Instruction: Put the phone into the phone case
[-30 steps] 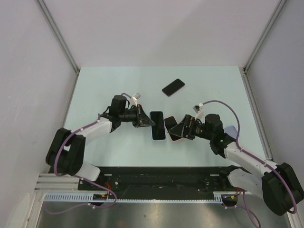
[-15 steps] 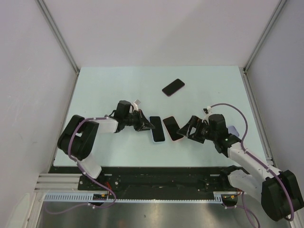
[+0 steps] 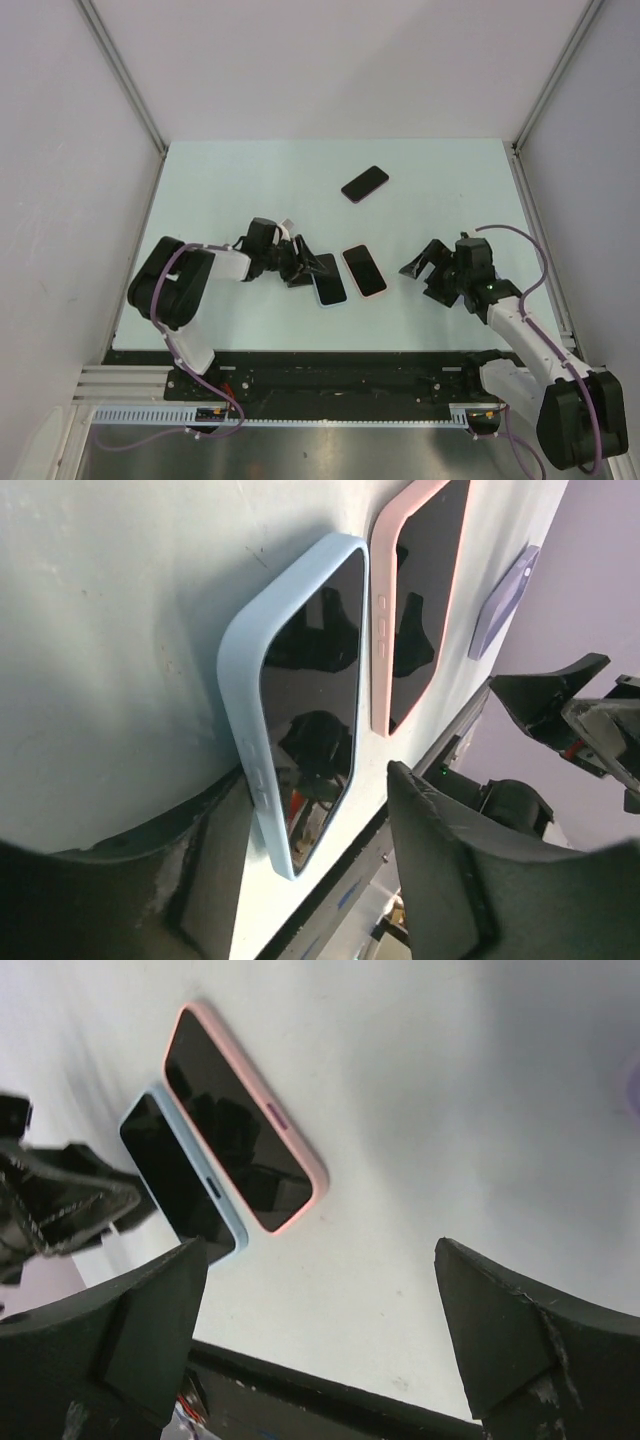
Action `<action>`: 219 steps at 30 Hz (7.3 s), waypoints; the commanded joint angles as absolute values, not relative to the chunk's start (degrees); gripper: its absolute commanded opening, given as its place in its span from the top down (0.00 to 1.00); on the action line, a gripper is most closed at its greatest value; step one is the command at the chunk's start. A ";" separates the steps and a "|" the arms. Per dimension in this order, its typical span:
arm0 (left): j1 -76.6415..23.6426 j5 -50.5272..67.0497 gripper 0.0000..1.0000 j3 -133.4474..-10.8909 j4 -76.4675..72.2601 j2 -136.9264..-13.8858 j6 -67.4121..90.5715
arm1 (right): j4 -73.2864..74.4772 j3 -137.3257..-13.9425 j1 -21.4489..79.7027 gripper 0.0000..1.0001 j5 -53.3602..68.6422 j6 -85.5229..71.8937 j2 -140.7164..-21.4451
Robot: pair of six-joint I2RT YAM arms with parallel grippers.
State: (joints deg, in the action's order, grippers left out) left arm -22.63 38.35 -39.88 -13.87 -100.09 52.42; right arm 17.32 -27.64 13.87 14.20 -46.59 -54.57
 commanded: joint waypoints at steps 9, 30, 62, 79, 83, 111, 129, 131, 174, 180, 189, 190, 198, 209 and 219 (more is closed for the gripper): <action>-22.67 25.06 0.00 -52.02 14.31 -86.84 39.21 | 26.28 -35.41 6.16 0.05 2.72 -52.30 -55.45; -22.50 13.36 0.00 -86.56 26.02 -95.52 23.74 | 23.47 -38.41 7.38 0.01 25.74 -33.84 -50.98; -19.60 24.78 0.03 -129.46 1.78 -148.96 33.82 | 18.54 -38.41 11.16 0.00 25.42 -36.39 -41.65; -23.11 36.39 0.07 -125.51 -10.11 -154.78 47.99 | 18.11 -38.50 10.37 0.01 16.08 -38.15 -44.38; -24.87 36.91 0.06 -124.28 -11.16 -153.90 47.64 | 18.89 -38.50 10.37 0.01 15.91 -37.79 -44.12; -28.40 37.54 0.06 -96.17 -19.43 -126.35 44.48 | 16.53 -42.44 7.65 0.00 6.16 -30.50 -49.65; -20.83 17.14 0.04 -73.05 22.31 -80.00 21.45 | -1.93 -58.61 9.05 0.02 -7.38 -6.25 -85.59; -20.83 18.19 0.04 -68.76 22.50 -77.09 20.75 | -1.76 -61.33 9.23 0.02 -4.33 -2.66 -90.58; -20.66 22.41 0.01 -55.37 20.57 -62.84 19.34 | 29.53 -108.55 10.90 0.04 5.10 9.40 -136.67; -20.65 22.15 0.02 -54.76 20.30 -61.52 19.60 | 30.15 -107.67 10.81 0.26 3.08 7.83 -135.97; -20.65 21.63 0.04 -54.67 20.30 -62.23 19.78 | 31.29 -95.31 11.07 0.38 -5.54 -5.17 -126.49; -20.65 21.36 0.04 -54.67 20.30 -61.97 19.86 | 31.12 -93.62 10.90 0.38 -5.10 -7.97 -125.43; -20.65 21.18 0.04 -54.76 20.30 -61.79 20.13 | 27.24 -85.08 10.46 0.47 -0.62 -15.81 -115.49; -20.65 21.44 0.04 -54.76 20.74 -60.47 20.21 | 33.40 -80.16 8.09 0.50 -5.62 -23.73 -103.56; -20.65 22.68 0.04 -54.58 21.18 -61.52 20.92 | 35.77 -71.38 3.70 0.50 -10.37 -23.56 -95.02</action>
